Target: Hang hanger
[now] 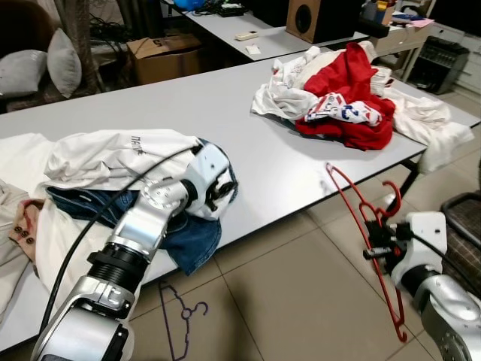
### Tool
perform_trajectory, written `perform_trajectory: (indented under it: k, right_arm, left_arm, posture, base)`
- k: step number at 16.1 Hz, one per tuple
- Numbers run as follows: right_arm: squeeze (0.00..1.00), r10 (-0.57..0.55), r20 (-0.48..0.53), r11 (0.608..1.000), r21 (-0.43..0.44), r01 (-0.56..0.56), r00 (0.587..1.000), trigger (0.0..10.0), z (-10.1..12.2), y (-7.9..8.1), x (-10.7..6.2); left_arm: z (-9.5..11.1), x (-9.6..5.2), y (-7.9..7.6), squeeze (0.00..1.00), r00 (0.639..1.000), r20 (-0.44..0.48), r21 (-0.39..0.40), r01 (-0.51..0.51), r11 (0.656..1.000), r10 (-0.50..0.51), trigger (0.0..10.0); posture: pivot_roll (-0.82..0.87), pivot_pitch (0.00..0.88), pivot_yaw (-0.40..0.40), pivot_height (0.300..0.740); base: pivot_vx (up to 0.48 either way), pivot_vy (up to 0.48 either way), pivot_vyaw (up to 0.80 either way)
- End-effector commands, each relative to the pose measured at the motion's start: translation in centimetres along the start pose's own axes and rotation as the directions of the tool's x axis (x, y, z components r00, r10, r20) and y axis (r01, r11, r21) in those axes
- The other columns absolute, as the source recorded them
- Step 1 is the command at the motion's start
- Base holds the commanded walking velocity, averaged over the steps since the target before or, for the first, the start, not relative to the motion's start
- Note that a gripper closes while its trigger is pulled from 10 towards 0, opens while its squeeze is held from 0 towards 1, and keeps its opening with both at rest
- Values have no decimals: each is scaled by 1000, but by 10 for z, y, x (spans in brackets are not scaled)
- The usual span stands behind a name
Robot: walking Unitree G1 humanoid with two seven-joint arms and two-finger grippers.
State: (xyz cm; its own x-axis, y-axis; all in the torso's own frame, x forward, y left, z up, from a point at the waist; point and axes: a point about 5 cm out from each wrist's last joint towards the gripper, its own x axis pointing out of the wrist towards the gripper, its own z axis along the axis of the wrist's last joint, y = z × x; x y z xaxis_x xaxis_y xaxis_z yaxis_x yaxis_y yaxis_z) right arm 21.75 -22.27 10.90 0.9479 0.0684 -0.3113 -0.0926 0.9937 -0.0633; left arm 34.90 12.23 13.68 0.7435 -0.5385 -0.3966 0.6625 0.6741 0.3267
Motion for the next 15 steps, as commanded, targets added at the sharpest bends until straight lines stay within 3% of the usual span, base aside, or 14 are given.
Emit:
perform_trajectory:
  k: [1,3,6,7,8,15]
  right_arm:
    - [0,-19,13,1000,-2,19,1000,10000,4,-2,-3]
    - [0,-20,13,1000,0,20,1000,10000,4,-2,-3]
    - [0,-7,12,1000,0,7,1000,10000,4,2,-2]
    - [0,0,12,1000,-1,0,1000,10000,5,3,-2]
    - [0,4,9,1000,-5,-4,1000,10000,3,4,-2]
    - [0,4,8,1000,-18,-4,1000,10000,5,1,-4]
  left_arm:
    - [-1,2,1,0,999,-36,21,-21,1000,21,10000]
    - [-7,7,5,0,994,-75,99,-76,992,84,10000]
    - [-10,11,4,0,991,-97,120,-77,990,89,10000]
    - [-11,11,4,0,992,-99,118,-68,991,80,7255]
    - [-13,11,3,0,992,-104,114,-61,992,73,0]
    - [-23,14,-1,0,991,-132,78,-12,997,22,0]
  posture:
    - [-157,0,27,740]
    - [-153,0,39,740]
    - [-150,0,37,740]
    - [-148,0,37,740]
    - [-150,0,38,740]
    - [-168,0,34,740]
  base:
    - [0,0,0]
    - [0,0,0]
    - [0,0,0]
    - [0,0,0]
    - [0,0,0]
    - [0,0,0]
